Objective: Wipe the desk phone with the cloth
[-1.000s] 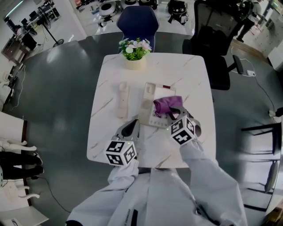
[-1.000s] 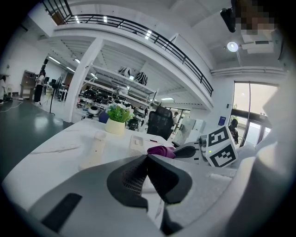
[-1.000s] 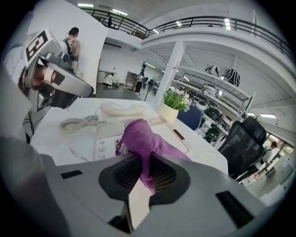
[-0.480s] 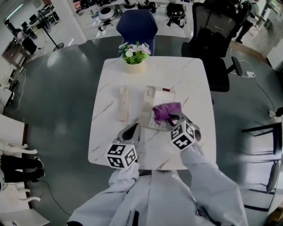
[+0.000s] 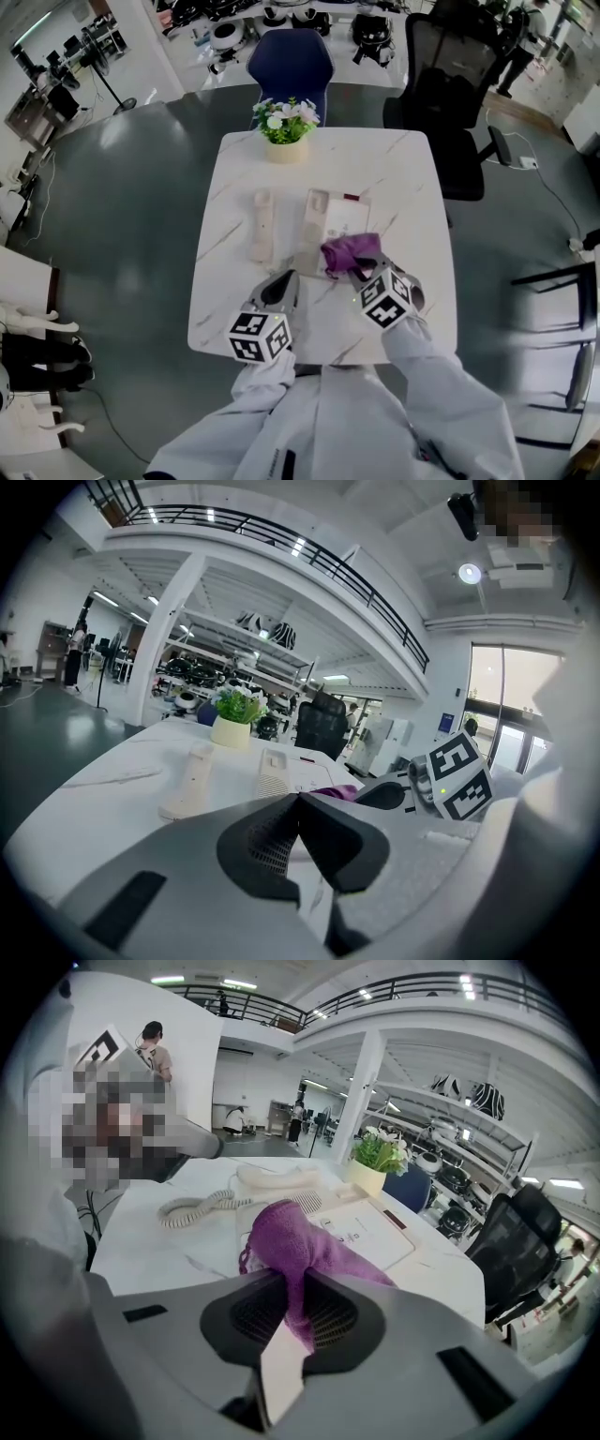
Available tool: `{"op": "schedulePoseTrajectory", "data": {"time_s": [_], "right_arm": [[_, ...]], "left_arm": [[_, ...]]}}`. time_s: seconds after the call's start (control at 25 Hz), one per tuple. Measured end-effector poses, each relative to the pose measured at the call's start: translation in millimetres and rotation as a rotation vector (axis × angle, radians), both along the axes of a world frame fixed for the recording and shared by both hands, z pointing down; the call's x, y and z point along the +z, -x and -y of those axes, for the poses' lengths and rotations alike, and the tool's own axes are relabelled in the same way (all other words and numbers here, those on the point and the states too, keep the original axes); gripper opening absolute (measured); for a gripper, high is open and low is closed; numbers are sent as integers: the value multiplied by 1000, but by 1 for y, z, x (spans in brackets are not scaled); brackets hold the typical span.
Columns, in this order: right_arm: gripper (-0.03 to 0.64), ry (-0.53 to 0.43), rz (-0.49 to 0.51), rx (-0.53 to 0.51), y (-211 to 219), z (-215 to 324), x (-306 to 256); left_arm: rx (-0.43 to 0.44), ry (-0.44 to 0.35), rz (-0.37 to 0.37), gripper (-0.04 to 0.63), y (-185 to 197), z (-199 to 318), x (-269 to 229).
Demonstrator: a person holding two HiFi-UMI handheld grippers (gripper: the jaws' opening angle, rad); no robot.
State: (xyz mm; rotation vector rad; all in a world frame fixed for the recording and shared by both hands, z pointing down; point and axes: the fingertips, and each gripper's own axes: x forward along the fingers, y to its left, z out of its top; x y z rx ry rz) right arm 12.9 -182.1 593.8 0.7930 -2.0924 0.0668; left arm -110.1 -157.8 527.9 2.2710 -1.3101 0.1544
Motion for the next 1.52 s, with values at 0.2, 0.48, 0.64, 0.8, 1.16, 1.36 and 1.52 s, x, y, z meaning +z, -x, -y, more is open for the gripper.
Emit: {"op": "schedulePoseTrajectory", "data": {"time_s": [0.2, 0.48, 0.64, 0.8, 1.16, 1.36, 1.52], "right_arm": [[35, 50, -8, -24, 3, -12, 6], [35, 88, -7, -30, 6, -21, 9], [35, 122, 8, -39, 8, -28, 11], [35, 147, 19, -47, 10, -34, 10], [35, 212, 65, -88, 16, -49, 9], [35, 265, 209, -75, 21, -52, -3], [35, 268, 379, -22, 20, -38, -26]], "left_arm": [[5, 2, -3, -2, 0, -3, 2], [3, -2, -6, -2, 3, -3, 1], [0, -5, -8, -2, 4, -2, 0], [-5, -3, -10, -2, 5, -1, 0], [-25, -1, -8, -2, 5, 2, -2], [-50, -6, -1, -2, 9, 1, -6], [-85, -14, -1, -2, 15, 5, -13]]}}
